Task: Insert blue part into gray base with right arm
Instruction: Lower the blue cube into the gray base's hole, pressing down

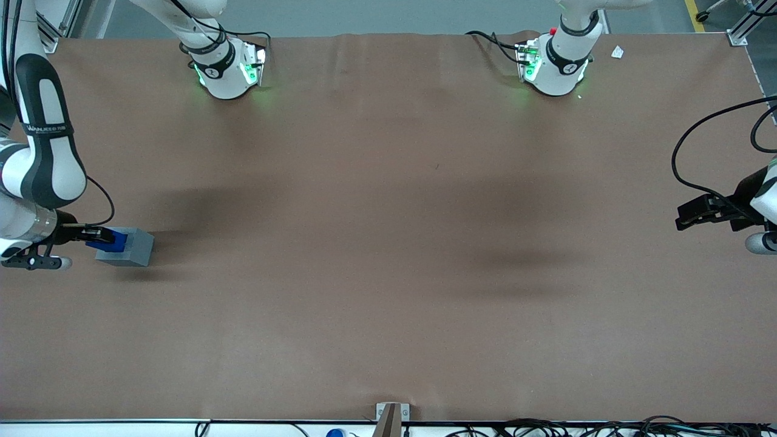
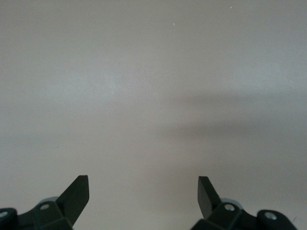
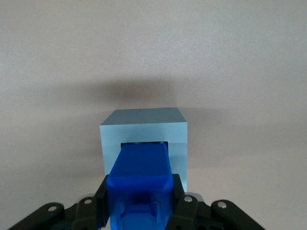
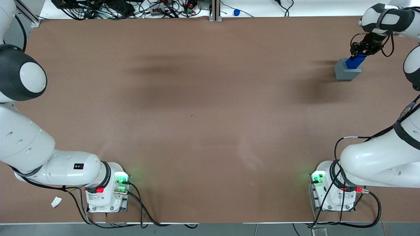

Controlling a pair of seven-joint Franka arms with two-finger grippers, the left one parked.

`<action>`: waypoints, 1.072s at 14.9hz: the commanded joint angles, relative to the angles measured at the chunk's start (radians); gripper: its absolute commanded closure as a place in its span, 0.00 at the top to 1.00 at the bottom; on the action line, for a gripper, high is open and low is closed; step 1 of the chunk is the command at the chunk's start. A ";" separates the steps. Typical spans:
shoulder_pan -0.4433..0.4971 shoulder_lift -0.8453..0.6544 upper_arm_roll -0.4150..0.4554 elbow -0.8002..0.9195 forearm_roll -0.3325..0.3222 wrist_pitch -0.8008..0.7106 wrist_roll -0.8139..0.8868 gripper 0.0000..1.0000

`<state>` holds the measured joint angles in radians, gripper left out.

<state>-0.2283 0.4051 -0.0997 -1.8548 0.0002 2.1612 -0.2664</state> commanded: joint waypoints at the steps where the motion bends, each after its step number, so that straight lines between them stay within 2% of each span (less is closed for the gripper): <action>1: -0.020 -0.002 0.014 -0.012 0.014 0.012 -0.008 0.32; 11: -0.020 0.006 0.014 -0.012 0.020 0.012 -0.008 0.34; 16: -0.019 0.006 0.014 -0.009 0.020 0.012 -0.008 0.64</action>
<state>-0.2293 0.4201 -0.1000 -1.8551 0.0089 2.1659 -0.2663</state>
